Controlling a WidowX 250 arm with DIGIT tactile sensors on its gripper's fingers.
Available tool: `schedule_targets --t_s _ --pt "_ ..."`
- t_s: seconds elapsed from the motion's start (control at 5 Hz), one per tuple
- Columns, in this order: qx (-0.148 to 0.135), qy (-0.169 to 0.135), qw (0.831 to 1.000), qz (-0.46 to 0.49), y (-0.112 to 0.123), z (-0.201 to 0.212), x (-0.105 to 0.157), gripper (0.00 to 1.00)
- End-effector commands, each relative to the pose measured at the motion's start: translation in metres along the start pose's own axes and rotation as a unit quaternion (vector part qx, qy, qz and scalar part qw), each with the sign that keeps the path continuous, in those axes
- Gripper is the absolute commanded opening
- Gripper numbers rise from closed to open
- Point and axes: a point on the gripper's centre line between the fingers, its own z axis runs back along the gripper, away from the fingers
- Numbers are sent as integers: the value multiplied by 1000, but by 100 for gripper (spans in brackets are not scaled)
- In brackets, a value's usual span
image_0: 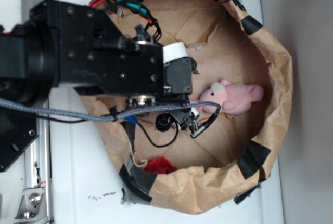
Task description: Grab the black box.
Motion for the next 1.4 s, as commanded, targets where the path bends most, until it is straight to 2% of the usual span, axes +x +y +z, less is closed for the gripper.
schedule_targets --t_s 0.0,0.2,0.4,0.6,0.8,1.0,1.2 --pt "-25 -23 999 13 12 18 18 0" --pt "-29 -27 999 15 13 25 24 0" --pt "-14 -33 999 15 27 24 33 100" --pt "3 -44 999 3 46 16 40 100" --pt "19 -42 999 3 55 11 40 100" --pt "37 -27 999 -11 59 5 33 100" --pt "46 -29 998 -24 59 -4 29 100"
